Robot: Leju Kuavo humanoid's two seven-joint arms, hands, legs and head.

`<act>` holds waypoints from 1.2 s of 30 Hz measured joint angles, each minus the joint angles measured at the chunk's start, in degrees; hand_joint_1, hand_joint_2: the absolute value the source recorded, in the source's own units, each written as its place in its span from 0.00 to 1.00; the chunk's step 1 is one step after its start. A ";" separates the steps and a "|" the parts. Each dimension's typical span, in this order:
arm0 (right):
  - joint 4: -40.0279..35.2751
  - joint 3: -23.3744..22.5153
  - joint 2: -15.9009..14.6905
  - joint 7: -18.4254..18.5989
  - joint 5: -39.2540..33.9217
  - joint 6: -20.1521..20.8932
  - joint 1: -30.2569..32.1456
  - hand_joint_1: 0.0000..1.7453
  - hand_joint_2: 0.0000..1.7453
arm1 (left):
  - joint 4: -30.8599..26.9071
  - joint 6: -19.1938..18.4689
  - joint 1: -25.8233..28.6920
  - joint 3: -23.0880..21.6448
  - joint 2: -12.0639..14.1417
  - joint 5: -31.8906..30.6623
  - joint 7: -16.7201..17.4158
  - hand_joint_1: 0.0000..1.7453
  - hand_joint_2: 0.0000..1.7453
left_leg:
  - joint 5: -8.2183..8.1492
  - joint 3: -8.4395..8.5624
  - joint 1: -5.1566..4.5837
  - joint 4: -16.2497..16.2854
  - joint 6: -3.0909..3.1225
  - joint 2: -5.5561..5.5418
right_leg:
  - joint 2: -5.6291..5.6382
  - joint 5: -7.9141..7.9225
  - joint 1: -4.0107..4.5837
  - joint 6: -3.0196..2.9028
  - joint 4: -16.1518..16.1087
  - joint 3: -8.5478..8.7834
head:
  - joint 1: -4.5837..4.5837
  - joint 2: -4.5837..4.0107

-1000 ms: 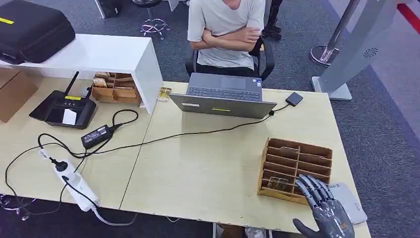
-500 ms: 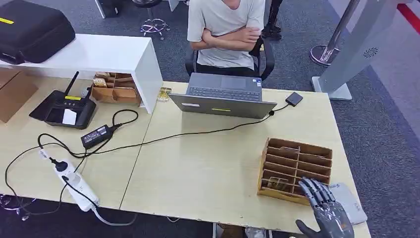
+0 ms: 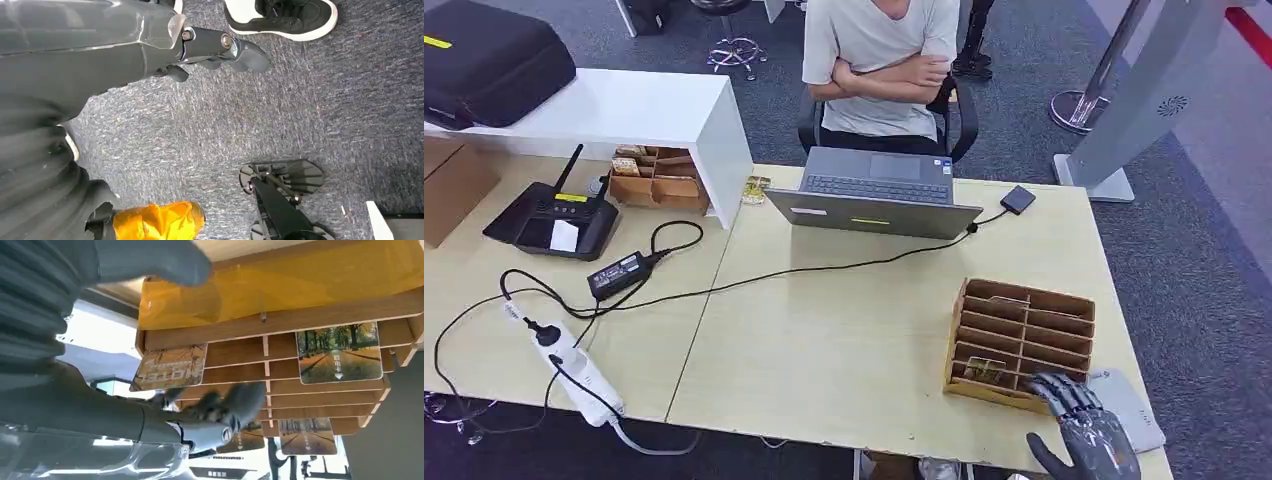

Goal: Pass the card to the sensor for recognition and then transmit it.

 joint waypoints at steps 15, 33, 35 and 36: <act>0.17 -0.28 0.70 -1.31 -0.17 -0.11 -0.63 1.00 1.00 | 0.00 0.02 0.00 0.04 0.00 -0.28 0.00 0.00 1.00 | 0.00 0.00 0.00 0.00 0.00 0.00 | 0.00 0.00 0.00 0.00 0.00 0.00 | 0.00 0.00; -1.00 -0.57 1.07 -1.98 0.68 -1.68 -0.52 0.00 1.00 | 0.00 0.02 -0.01 0.52 0.00 -0.52 0.00 0.00 1.00 | 0.00 0.01 0.00 0.00 0.00 0.01 | 0.01 0.00 0.00 0.00 0.00 0.00 | 0.00 0.00; -2.41 -0.57 1.14 -2.23 1.20 -2.69 -0.37 0.00 1.00 | 0.00 0.02 -0.01 0.55 0.00 -0.52 0.00 0.00 1.00 | 0.00 0.01 0.00 0.00 0.00 0.01 | 0.01 0.00 0.00 0.00 0.00 0.00 | 0.00 0.00; -3.19 -0.57 1.16 -2.23 1.40 -3.06 -0.28 0.00 1.00 | 0.00 0.02 -0.01 0.59 0.00 -0.52 0.00 0.00 1.00 | 0.00 0.01 0.00 0.00 0.00 0.01 | 0.01 0.00 0.00 0.00 0.00 0.00 | 0.00 0.00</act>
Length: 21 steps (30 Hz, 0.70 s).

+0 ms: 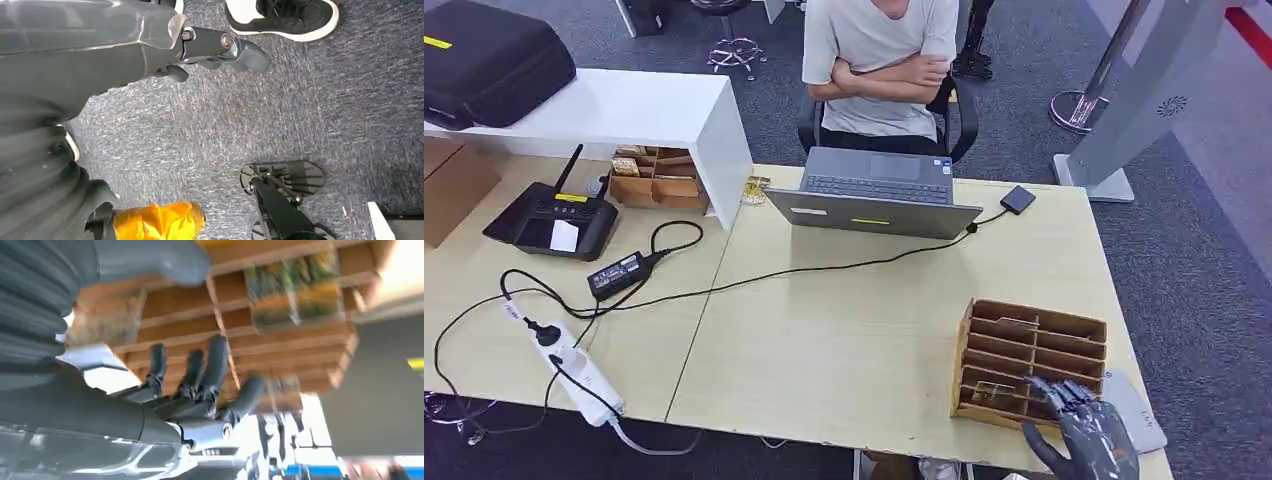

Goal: Pass the card to the sensor for recognition and then transmit it.

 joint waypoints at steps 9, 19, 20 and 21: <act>-6.27 -1.11 0.00 0.46 2.66 -0.83 1.18 0.00 1.00 | 0.00 0.00 0.00 0.33 0.00 -0.15 0.00 0.00 1.00 | 0.00 -0.01 0.00 0.00 0.00 0.00 | 0.00 0.00 0.00 0.00 0.00 0.00 | 0.00 0.00; -9.13 -4.11 -2.21 2.91 5.81 0.53 3.29 0.00 1.00 | 0.00 0.00 0.01 0.83 0.02 -0.28 0.00 0.00 1.00 | 0.00 -0.01 -0.02 0.00 0.00 -0.01 | -0.01 0.00 -0.02 0.00 -0.01 0.00 | 0.00 0.00; -9.42 -4.63 -2.79 3.02 5.83 0.81 3.64 0.00 1.00 | 0.00 0.00 0.01 0.87 0.02 -0.33 0.00 0.00 1.00 | 0.00 -0.01 -0.02 0.00 0.00 -0.01 | -0.01 0.00 -0.03 0.00 -0.01 0.00 | 0.00 0.00; -9.68 -5.07 -3.30 3.10 5.90 1.22 3.96 0.00 1.00 | 0.00 0.00 0.01 0.90 0.02 -0.33 0.00 0.00 1.00 | 0.00 -0.01 -0.02 0.00 0.00 -0.01 | -0.01 0.00 -0.03 0.00 -0.01 -0.01 | 0.02 0.00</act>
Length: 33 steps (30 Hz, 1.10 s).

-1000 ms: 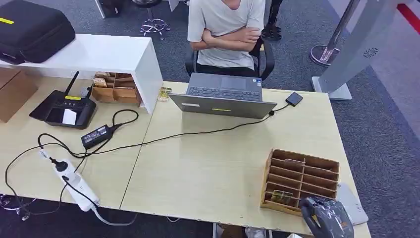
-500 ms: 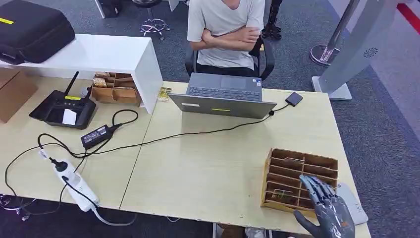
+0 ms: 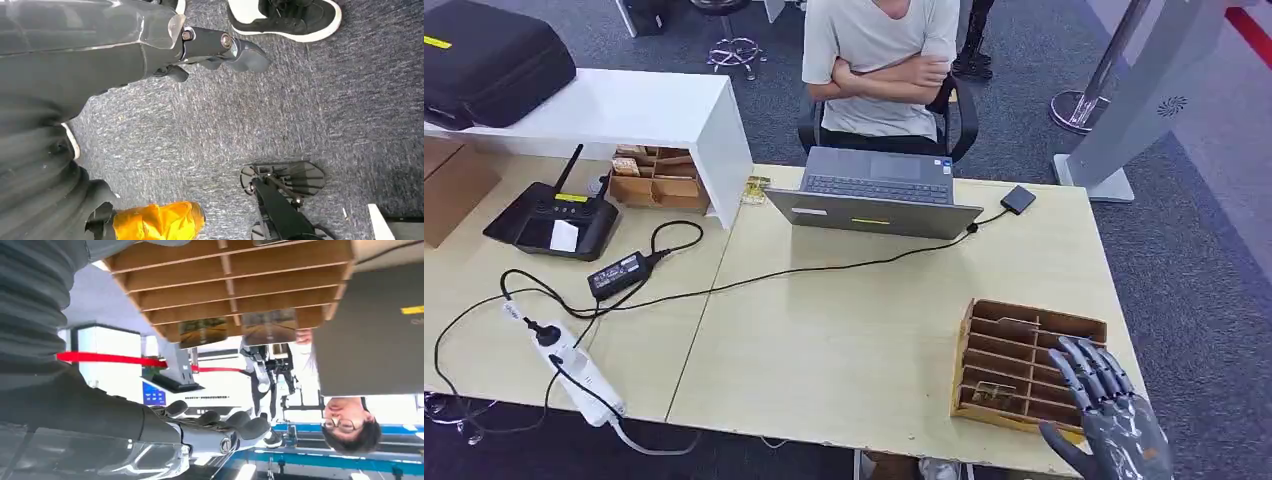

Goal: Pass the card to the sensor for recognition and then transmit it.

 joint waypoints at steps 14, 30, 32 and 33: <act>-1.88 -4.97 -5.08 1.71 0.50 3.02 3.72 0.00 1.00 | 0.00 0.00 0.00 0.96 0.02 0.00 0.00 0.00 1.00 | -0.01 -0.01 -0.02 0.00 0.01 -0.01 | 0.00 0.00 -0.02 0.00 0.00 -0.02 | 0.00 0.00; 3.54 -6.73 -4.57 2.10 -1.22 4.77 5.74 0.00 0.00 | 0.00 0.00 -0.01 2.30 0.02 -0.30 0.00 0.00 1.00 | -0.02 -0.02 -0.01 0.00 0.02 0.01 | 0.00 0.00 -0.02 0.00 -0.01 -0.04 | -0.02 0.00; 4.70 -6.41 -4.24 2.04 -1.57 4.72 5.63 0.00 0.00 | 0.00 0.00 -0.01 2.32 0.02 -0.44 0.00 0.00 1.00 | -0.02 -0.03 -0.01 0.00 0.02 0.01 | 0.00 0.00 -0.02 0.00 -0.01 -0.04 | 0.00 0.00; 5.29 -6.25 -4.05 1.95 -1.81 4.72 5.57 0.00 1.00 | 0.00 0.00 -0.02 2.32 0.02 -0.55 -0.02 0.00 1.00 | -0.02 -0.03 -0.02 0.00 0.02 0.01 | 0.00 0.00 -0.02 0.00 -0.01 -0.04 | -0.02 0.00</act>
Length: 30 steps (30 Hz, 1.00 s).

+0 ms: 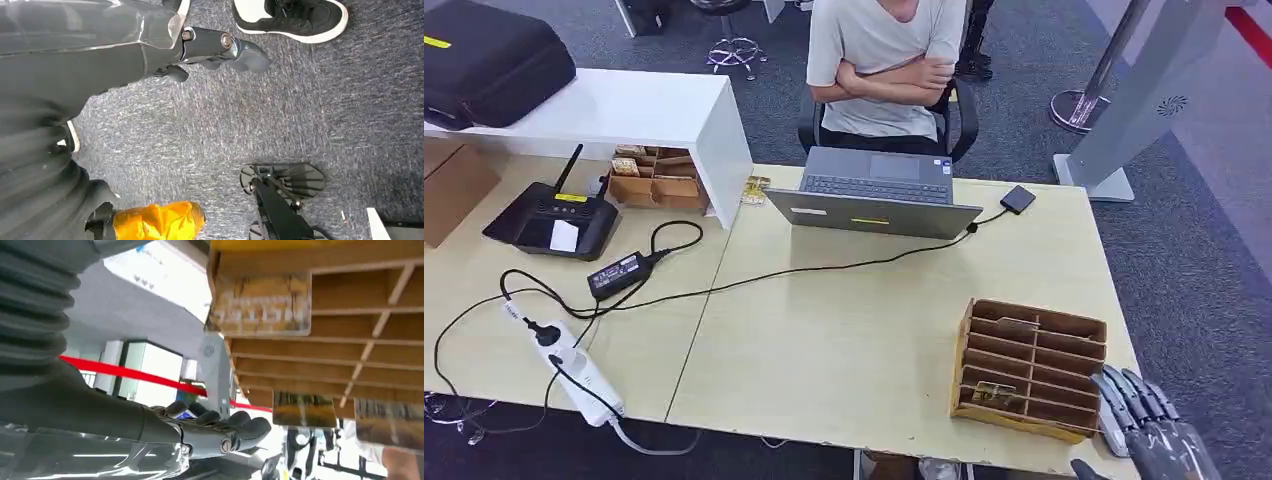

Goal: Pass the card to the sensor for recognition and then transmit it.

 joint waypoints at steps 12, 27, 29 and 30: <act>3.13 1.79 0.75 0.20 -0.59 -0.07 -0.76 0.00 1.00 | 0.00 0.00 0.00 0.37 -0.02 -0.31 -0.05 0.00 1.00 | 0.00 -0.01 0.00 0.00 0.00 0.00 | 0.00 0.00 0.00 0.00 0.00 0.00 | 0.00 0.00; 3.94 2.69 0.92 -0.44 -1.53 -1.18 -1.90 1.00 1.00 | 0.00 0.00 -0.03 0.42 -0.02 -0.50 -0.07 0.00 1.00 | 0.00 0.02 0.01 0.00 0.00 0.03 | 0.03 0.00 0.01 0.00 0.00 0.00 | 0.00 0.00; 3.94 2.71 0.99 -0.52 -1.53 -1.27 -2.21 1.00 1.00 | 0.00 0.00 -0.02 0.42 -0.02 -0.50 -0.07 0.00 1.00 | 0.00 0.02 0.01 0.00 0.00 0.01 | 0.01 0.00 0.01 0.00 0.00 0.01 | 0.02 0.00; 3.94 2.73 1.01 -0.52 -1.53 -1.27 -2.30 1.00 1.00 | 0.00 0.00 -0.01 0.42 -0.04 -0.50 -0.07 0.00 1.00 | 0.00 0.02 0.01 0.00 0.00 -0.01 | -0.01 0.00 0.01 0.00 0.00 0.02 | 0.00 0.00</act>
